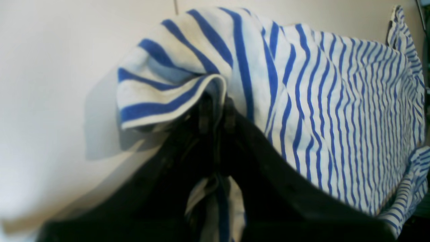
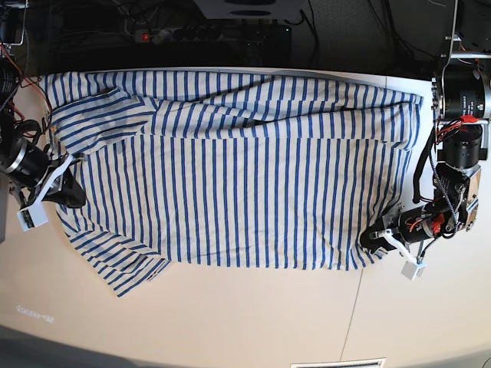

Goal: Fold the T-shirt properly
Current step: 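Hold both edges and fold the shirt lengthwise over itself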

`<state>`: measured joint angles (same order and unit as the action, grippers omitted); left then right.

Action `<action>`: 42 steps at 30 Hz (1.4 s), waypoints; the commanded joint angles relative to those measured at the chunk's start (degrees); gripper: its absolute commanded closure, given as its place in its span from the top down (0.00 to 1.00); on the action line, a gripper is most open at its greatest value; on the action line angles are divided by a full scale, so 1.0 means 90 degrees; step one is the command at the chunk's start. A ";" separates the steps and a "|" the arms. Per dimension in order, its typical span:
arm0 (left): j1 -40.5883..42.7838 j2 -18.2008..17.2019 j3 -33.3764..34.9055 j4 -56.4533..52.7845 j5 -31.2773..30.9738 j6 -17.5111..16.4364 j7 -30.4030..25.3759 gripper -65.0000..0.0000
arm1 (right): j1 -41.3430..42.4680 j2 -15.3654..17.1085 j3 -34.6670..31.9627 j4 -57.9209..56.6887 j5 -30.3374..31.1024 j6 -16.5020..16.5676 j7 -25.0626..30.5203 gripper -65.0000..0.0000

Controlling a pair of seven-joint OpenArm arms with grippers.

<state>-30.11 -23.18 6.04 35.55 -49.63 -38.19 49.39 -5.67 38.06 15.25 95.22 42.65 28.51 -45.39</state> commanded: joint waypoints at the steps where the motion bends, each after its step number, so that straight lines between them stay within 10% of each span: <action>1: -0.0075 -0.0053 0.0024 0.0019 0.0202 -0.0121 0.0304 0.00 | 0.0279 0.0148 0.0092 -0.0044 -0.0085 0.0308 0.0092 0.00; 9: -0.0073 -0.0056 0.0024 0.0019 0.0185 -0.0168 0.0403 0.00 | 0.2960 0.0124 0.0092 -0.3402 -0.0697 0.0304 0.0821 0.00; 14: -0.0073 -0.0061 0.0024 0.0019 0.0185 -0.0168 0.0406 0.00 | 0.4707 0.0114 0.0090 -0.6292 -0.0993 0.0313 0.1396 0.51; 20: -0.0078 -0.0114 0.0024 0.0019 0.0036 -0.0170 0.0408 0.00 | 0.5547 -0.0134 0.0090 -0.8614 -0.1195 0.0318 0.1515 0.52; 42: -0.0146 -0.0109 0.0024 0.0032 -0.0223 -0.0201 0.0440 0.00 | 0.5457 -0.1916 -0.0185 -0.8971 -0.2504 0.0597 0.1494 0.52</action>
<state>-30.22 -23.49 6.17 35.48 -52.40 -39.09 52.62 43.09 21.06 13.85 14.72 22.50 29.50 -28.01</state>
